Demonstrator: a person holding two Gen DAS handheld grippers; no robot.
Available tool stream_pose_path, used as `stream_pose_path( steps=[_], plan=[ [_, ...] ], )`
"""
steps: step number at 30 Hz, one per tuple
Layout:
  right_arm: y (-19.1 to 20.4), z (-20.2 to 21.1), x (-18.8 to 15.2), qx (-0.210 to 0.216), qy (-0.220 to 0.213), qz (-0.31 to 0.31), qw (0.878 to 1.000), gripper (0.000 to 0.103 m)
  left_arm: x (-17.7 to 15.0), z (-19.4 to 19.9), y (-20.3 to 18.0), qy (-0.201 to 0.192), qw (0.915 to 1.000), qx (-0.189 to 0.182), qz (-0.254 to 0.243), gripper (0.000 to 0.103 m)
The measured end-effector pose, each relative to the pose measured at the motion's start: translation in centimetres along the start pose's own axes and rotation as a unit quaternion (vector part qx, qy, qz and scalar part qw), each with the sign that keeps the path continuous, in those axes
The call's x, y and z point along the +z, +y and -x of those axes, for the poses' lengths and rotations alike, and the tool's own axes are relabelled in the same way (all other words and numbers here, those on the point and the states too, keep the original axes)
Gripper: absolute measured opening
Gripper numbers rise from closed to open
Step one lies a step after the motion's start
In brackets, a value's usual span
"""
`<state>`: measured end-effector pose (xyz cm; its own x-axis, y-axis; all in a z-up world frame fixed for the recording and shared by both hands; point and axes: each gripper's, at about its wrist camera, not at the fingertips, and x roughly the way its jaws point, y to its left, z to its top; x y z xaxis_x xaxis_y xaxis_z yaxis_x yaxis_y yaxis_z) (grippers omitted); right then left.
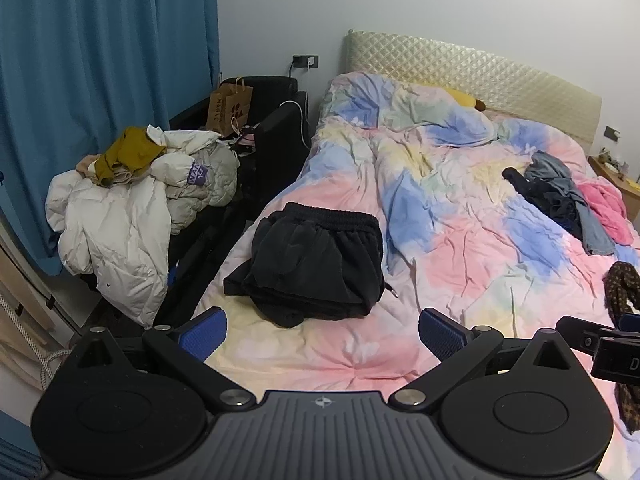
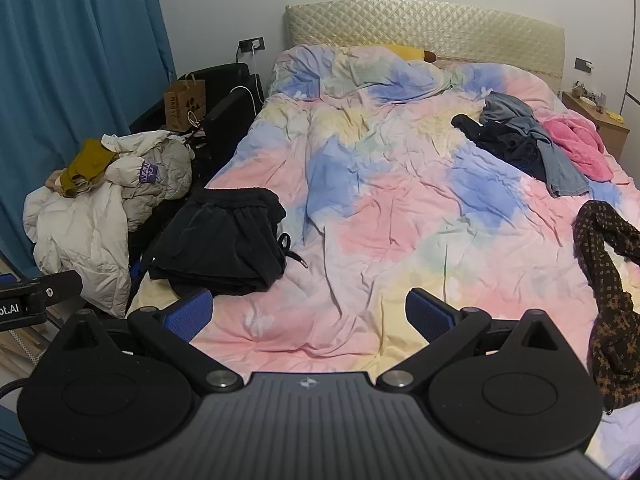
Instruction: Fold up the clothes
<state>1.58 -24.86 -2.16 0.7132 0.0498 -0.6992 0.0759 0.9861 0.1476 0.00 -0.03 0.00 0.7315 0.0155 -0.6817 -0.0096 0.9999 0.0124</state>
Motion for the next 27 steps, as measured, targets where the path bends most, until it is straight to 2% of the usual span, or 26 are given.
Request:
stream_pose_path(
  steps=[27],
  plan=[
    [-0.1,-0.5,-0.3,0.004,0.007,-0.007,1.000,0.103,-0.1,-0.4,-0.8,0.004,1.0000,0.005,-0.006,0.103]
  ],
)
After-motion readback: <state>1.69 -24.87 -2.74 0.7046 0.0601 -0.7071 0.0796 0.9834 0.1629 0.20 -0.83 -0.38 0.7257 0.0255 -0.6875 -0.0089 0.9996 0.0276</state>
